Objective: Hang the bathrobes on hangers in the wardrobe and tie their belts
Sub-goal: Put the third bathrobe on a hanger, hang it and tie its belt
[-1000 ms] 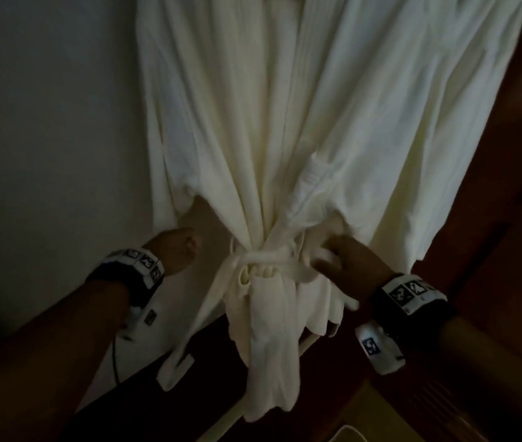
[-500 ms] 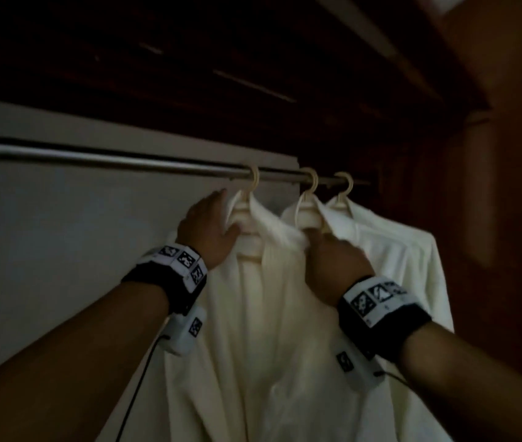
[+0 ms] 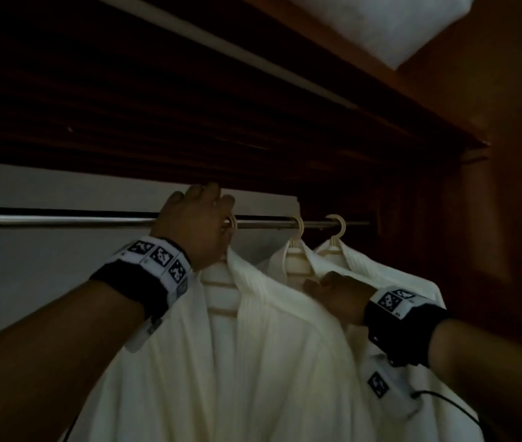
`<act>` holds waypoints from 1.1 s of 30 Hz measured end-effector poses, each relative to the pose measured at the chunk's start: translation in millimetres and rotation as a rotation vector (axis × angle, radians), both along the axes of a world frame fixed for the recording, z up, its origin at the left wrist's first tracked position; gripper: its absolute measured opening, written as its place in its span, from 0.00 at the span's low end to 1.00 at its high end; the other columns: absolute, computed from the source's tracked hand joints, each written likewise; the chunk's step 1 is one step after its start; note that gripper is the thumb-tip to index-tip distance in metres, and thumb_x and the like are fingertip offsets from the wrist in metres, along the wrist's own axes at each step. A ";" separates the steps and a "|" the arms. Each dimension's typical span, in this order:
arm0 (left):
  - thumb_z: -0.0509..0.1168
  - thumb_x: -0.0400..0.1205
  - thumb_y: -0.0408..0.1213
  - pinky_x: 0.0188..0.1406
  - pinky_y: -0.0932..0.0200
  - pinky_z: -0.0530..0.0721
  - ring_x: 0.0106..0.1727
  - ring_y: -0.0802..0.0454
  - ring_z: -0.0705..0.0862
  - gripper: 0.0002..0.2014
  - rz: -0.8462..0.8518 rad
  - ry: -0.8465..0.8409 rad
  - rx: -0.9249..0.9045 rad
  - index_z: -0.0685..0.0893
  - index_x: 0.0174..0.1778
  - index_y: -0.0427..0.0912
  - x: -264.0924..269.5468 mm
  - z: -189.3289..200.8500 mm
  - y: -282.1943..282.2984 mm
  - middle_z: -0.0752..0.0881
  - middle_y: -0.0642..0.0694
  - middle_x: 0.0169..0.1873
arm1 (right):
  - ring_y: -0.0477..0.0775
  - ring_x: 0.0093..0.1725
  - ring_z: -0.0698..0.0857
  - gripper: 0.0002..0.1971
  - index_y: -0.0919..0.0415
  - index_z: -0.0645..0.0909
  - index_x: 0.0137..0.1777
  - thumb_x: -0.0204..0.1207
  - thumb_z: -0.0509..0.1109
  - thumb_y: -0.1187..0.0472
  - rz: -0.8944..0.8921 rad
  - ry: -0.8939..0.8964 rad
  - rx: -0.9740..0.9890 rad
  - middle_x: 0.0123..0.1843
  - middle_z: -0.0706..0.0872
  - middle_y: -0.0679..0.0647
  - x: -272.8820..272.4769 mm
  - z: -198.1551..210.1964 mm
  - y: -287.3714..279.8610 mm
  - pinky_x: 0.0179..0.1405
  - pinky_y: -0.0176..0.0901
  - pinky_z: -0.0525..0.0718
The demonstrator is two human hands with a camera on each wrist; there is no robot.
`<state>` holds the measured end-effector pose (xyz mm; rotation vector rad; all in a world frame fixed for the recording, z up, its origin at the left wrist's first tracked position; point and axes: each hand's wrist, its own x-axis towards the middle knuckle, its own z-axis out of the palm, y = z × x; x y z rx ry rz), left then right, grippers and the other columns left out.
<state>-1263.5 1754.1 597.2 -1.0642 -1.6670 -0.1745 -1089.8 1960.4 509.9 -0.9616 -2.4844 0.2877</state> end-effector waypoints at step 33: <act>0.54 0.74 0.53 0.52 0.40 0.70 0.31 0.43 0.75 0.14 -0.018 -0.188 0.100 0.81 0.39 0.49 9.9 -12.5 38.6 0.75 0.46 0.24 | 0.59 0.63 0.82 0.23 0.48 0.60 0.78 0.85 0.55 0.49 -0.094 -0.200 0.237 0.68 0.80 0.55 95.7 -33.7 -69.3 0.59 0.53 0.81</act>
